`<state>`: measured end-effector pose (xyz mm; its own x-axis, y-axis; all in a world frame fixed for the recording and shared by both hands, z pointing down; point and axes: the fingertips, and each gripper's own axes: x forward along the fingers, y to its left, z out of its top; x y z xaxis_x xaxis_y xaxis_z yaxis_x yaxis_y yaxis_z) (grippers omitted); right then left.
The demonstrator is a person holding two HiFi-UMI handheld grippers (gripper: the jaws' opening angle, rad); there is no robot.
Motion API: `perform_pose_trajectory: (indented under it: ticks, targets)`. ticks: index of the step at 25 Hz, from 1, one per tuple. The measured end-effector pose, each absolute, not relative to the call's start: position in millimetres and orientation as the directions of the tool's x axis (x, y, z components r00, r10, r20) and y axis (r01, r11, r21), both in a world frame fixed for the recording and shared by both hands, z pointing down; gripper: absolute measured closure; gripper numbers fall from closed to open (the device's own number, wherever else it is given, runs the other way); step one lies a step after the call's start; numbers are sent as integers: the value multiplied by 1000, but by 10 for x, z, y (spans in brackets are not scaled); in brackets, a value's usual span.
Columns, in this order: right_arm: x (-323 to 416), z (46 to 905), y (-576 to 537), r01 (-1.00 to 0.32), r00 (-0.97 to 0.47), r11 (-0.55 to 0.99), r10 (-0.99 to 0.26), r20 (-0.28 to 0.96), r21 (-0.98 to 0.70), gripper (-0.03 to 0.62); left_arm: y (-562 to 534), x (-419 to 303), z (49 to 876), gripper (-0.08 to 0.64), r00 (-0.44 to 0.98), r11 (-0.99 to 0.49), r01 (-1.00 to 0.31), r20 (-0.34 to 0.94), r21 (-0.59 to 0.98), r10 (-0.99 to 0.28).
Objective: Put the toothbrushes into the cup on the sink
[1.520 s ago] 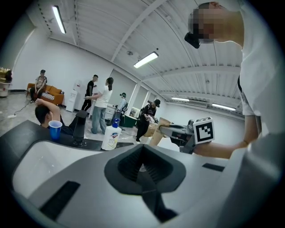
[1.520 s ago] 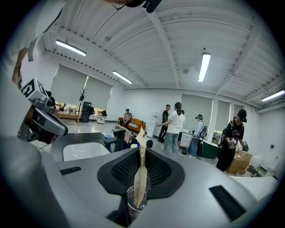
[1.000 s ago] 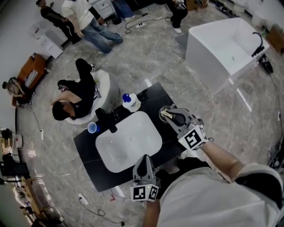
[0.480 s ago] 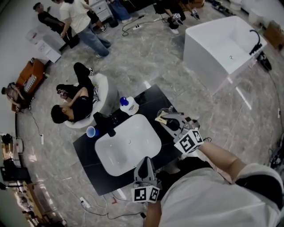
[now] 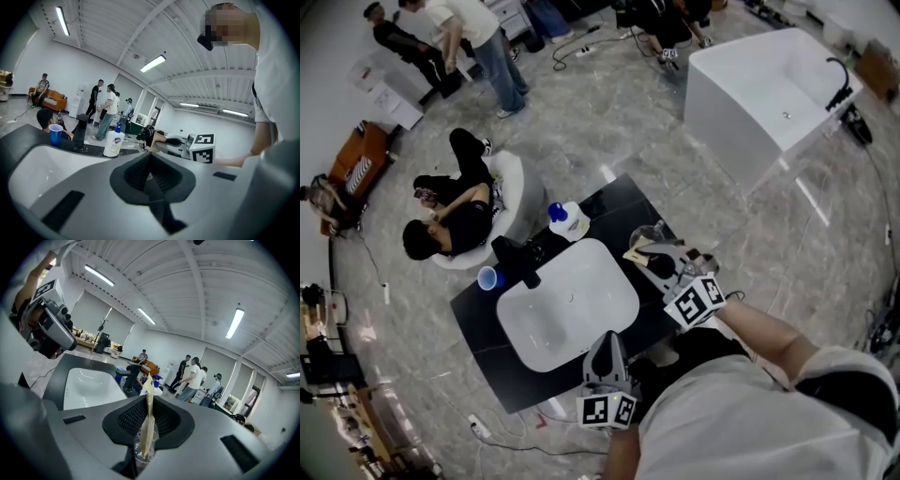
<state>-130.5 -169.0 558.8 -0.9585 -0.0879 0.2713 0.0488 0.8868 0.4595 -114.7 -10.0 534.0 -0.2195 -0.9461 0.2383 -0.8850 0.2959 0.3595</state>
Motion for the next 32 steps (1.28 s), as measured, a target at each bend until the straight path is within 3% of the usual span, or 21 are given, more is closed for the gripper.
perform_pose_trajectory:
  ticks: [32]
  targets:
    - [-1345, 5974, -1485, 85, -942, 918, -53, 333, 388, 529, -87, -1217, 5324, 557, -216, 290, -895, 239, 339, -947]
